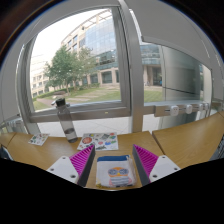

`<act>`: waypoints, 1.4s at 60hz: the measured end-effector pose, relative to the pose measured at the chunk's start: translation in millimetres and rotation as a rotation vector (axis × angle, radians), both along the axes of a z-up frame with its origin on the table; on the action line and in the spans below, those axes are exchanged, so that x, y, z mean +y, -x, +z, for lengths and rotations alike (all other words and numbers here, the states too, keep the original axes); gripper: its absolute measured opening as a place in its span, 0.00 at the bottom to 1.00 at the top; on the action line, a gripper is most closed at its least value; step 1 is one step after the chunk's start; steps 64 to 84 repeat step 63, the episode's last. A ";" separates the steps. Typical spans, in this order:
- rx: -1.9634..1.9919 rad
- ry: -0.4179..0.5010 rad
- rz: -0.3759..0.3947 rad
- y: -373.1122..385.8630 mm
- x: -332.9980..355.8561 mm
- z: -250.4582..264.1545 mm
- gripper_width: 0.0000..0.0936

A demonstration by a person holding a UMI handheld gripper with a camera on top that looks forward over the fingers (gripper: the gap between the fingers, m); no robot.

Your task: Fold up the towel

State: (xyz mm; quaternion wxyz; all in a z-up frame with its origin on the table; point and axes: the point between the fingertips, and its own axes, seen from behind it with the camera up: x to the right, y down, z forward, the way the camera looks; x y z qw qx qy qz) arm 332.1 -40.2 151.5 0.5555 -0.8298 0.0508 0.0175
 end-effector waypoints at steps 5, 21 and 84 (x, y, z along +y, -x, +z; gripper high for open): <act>0.011 -0.057 0.041 39.3 -11.8 32.1 0.83; -0.024 -0.076 0.088 157.1 -57.6 29.6 0.86; -0.064 0.005 0.093 256.8 -143.6 -22.3 0.87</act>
